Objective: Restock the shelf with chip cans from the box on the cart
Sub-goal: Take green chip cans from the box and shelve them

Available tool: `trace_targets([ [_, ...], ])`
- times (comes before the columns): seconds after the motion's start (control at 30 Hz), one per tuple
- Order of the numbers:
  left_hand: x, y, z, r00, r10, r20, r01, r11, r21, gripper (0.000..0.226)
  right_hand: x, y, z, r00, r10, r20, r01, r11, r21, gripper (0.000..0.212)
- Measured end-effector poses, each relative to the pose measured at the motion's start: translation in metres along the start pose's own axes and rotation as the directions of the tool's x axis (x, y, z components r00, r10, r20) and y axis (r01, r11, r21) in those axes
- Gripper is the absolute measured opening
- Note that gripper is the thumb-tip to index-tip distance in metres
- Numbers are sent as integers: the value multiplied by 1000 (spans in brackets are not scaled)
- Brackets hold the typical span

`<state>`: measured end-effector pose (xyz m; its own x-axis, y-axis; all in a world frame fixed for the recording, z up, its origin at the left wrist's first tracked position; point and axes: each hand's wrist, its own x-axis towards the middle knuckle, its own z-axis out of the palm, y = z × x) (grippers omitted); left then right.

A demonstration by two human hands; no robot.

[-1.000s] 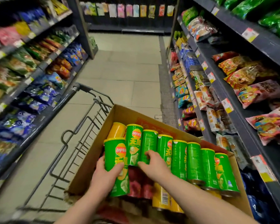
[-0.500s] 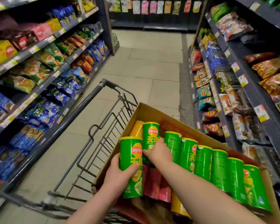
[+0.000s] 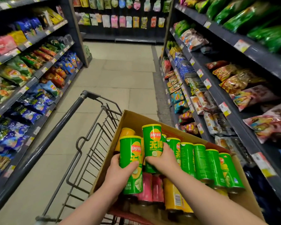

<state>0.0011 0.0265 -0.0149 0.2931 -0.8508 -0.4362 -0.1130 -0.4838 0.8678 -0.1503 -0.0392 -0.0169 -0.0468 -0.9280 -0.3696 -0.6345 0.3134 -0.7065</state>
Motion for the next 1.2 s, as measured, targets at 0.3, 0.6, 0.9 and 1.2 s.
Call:
trace_targets([
  [0.3,-8,18,28,951,82,297,-58,994,-89,60,-73,19,-48,979,72,-189,-40,985,167,59],
  [0.6,-52,34,91,804,150,576,-97,988,-121,96,-151,60,-96,897,223,-381,-115,951,287,68],
  [0.9,-112,58,154,626,240,742,-145,971,-191,89,-222,90,-148,760,319,-566,-87,913,398,69],
  [1.2,-208,84,234,442,288,849,-162,957,-241,56,-313,133,-225,608,334,-720,-8,910,415,64],
])
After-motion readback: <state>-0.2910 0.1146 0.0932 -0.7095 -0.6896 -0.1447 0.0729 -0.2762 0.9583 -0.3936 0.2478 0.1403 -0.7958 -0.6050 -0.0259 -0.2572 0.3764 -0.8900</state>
